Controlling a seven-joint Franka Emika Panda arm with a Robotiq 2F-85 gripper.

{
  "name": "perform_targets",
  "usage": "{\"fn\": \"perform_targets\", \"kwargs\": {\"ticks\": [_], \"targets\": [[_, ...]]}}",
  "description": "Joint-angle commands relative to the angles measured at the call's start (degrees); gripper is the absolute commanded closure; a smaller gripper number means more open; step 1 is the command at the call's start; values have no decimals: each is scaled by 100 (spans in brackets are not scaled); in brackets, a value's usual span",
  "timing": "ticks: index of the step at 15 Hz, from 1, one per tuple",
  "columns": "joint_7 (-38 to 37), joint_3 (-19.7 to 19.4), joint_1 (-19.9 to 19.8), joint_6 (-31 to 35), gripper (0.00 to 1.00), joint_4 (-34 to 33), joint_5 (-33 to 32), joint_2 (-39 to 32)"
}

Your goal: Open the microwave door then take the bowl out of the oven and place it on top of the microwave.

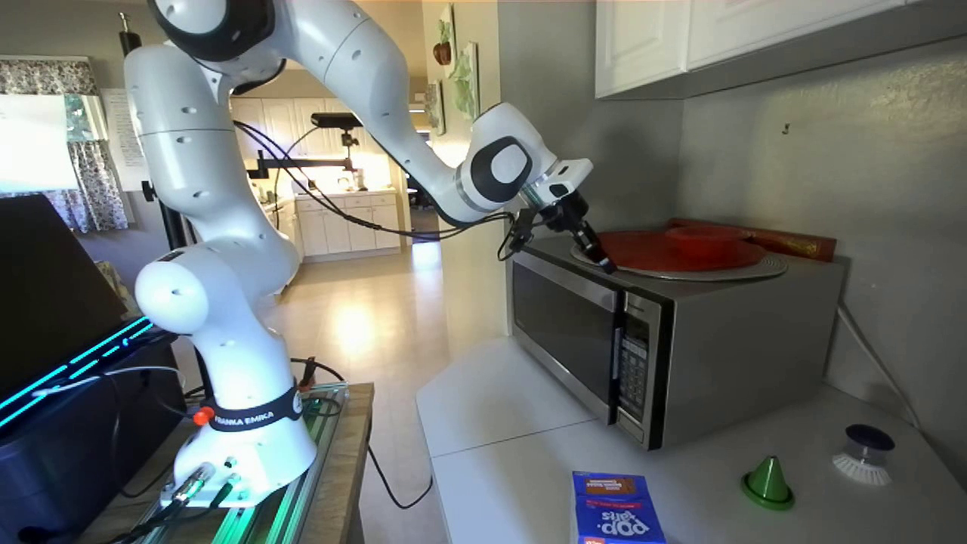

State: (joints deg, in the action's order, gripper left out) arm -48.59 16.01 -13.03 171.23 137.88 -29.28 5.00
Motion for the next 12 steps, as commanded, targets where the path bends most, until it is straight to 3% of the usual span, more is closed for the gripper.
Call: {"fn": "perform_targets", "kwargs": {"ticks": [1,12], "targets": [[-517,73,-179,156,100,-47,-584,-96],[-1522,53,-252,141,100,-222,-1755,-304]]}}
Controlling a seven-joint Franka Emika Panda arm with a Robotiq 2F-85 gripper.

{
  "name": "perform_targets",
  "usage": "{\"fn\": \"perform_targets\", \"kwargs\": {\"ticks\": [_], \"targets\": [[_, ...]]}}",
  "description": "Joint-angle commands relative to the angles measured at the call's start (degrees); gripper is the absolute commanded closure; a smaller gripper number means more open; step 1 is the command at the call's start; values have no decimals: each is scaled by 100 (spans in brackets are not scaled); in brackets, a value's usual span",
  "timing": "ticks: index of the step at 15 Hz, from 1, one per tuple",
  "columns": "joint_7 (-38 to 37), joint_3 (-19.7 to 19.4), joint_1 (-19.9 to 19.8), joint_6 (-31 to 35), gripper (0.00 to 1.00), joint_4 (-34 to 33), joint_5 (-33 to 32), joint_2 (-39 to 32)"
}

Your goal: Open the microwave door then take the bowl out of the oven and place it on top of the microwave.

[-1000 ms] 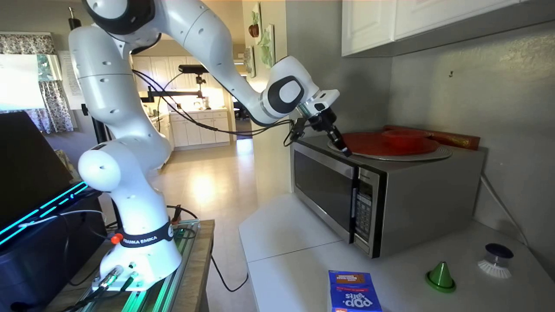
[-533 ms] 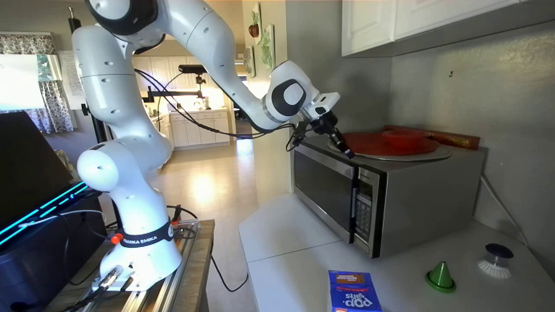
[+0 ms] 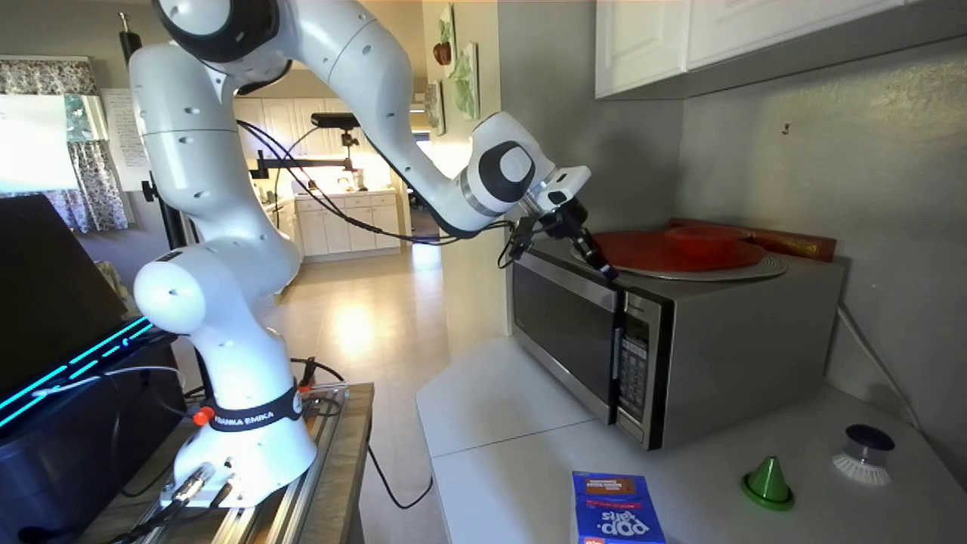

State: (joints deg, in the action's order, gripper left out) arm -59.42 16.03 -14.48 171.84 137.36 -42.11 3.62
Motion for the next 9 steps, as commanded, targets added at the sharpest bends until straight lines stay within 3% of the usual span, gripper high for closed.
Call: {"fn": "perform_targets", "kwargs": {"ticks": [1,9], "targets": [[-516,45,-104,75,100,-184,-555,-183],[-1037,19,-86,88,100,-307,-1122,-263]]}}
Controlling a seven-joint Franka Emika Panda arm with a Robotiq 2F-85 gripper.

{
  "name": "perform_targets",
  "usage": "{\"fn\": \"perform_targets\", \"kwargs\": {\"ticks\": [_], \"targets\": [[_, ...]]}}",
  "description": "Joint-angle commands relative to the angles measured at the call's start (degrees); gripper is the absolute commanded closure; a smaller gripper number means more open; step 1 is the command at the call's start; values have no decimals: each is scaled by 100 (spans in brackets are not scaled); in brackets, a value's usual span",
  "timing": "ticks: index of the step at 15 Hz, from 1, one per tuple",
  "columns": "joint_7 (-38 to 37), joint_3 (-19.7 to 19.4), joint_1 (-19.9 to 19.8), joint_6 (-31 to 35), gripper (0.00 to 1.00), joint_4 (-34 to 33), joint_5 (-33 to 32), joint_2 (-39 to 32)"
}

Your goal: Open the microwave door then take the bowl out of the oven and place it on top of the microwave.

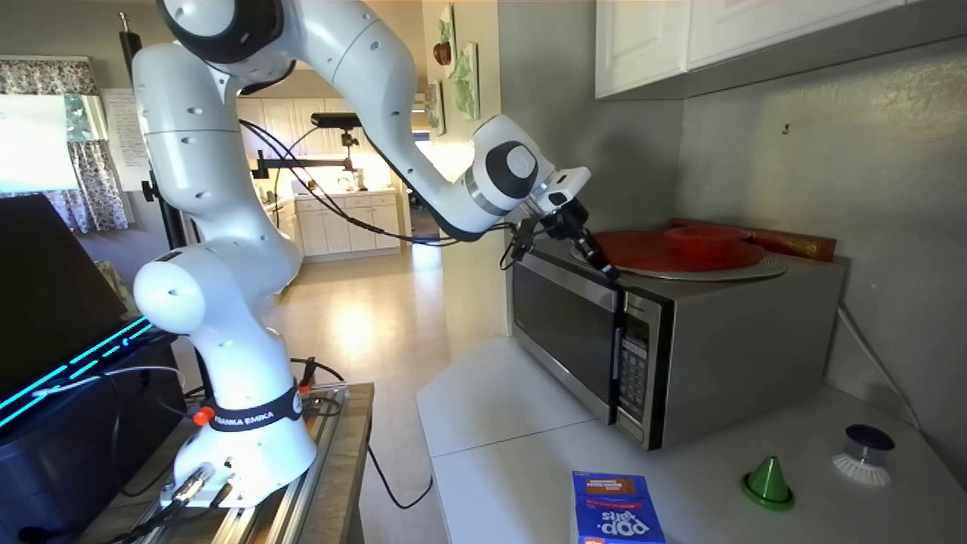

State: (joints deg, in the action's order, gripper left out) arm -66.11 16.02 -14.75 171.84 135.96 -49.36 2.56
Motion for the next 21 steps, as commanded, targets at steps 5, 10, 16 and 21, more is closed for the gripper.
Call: {"fn": "perform_targets", "kwargs": {"ticks": [5,10,16,21], "targets": [[-66,45,58,-433,100,-47,-98,-194],[1301,36,326,-835,100,355,1454,189],[3691,-837,1454,-2577,100,746,3860,1267],[5711,-1365,1896,-4357,100,846,5367,2181]]}}
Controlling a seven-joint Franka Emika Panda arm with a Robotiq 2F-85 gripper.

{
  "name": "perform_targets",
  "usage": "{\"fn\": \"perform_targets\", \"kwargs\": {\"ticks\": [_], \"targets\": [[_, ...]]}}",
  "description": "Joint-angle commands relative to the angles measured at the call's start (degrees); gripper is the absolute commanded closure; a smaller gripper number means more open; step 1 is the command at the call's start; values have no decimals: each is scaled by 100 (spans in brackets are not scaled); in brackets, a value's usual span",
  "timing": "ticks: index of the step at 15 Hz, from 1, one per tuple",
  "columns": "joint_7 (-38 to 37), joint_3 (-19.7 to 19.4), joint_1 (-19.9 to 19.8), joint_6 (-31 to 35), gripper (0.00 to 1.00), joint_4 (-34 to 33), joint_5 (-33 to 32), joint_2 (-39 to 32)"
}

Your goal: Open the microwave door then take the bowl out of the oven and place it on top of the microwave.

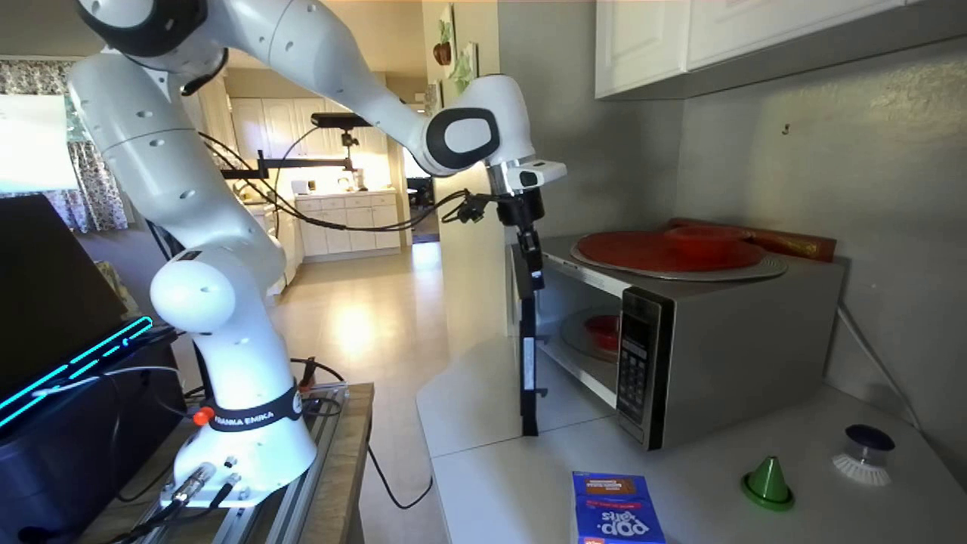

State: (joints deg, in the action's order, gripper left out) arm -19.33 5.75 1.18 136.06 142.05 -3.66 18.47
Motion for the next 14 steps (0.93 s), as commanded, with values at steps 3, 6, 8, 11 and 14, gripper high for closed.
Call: {"fn": "perform_targets", "kwargs": {"ticks": [3,6,8,11,14], "targets": [[1810,-640,369,-2124,100,-41,1290,782],[2072,-815,283,-3307,100,-347,1562,717],[1749,-757,175,-3067,100,-316,1717,644],[1545,-701,189,-1918,81,-109,2353,510],[1454,-614,283,-601,60,118,2997,201]]}}
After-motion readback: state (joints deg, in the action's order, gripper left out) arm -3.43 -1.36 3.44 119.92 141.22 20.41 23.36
